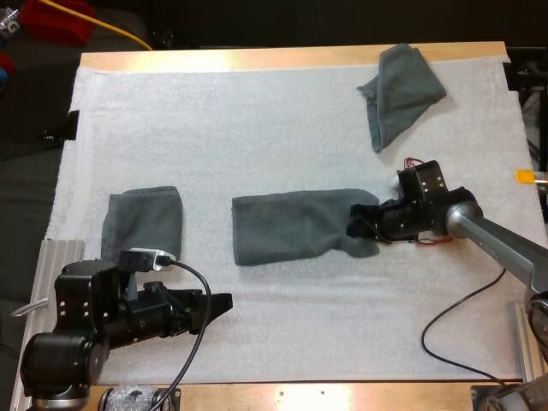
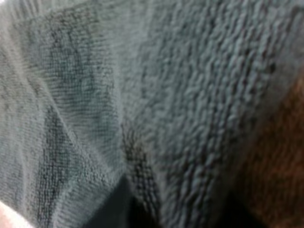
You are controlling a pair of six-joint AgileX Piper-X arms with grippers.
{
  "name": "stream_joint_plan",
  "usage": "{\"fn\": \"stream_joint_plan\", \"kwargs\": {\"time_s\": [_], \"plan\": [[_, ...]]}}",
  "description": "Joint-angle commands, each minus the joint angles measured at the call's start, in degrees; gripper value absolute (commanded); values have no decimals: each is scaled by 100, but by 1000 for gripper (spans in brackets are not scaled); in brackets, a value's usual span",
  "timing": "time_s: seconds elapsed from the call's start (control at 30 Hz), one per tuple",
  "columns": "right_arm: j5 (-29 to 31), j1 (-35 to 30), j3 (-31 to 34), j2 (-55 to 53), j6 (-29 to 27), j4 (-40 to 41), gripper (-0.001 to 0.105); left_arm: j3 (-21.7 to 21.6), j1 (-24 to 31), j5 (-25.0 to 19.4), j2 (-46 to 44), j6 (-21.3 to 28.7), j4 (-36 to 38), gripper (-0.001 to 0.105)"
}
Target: Pick towel from pile, fold and stack
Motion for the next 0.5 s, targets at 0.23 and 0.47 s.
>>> {"fn": "stream_joint_plan", "kwargs": {"time_s": [0.23,0.47], "plan": [[1097,23,32,-585,-707,757,3,-36,-121,428,-24,-14,53,68],[2183,23,32,-1138,-1109,1509,3,-36,-521,416,-24,-14,293,68]]}}
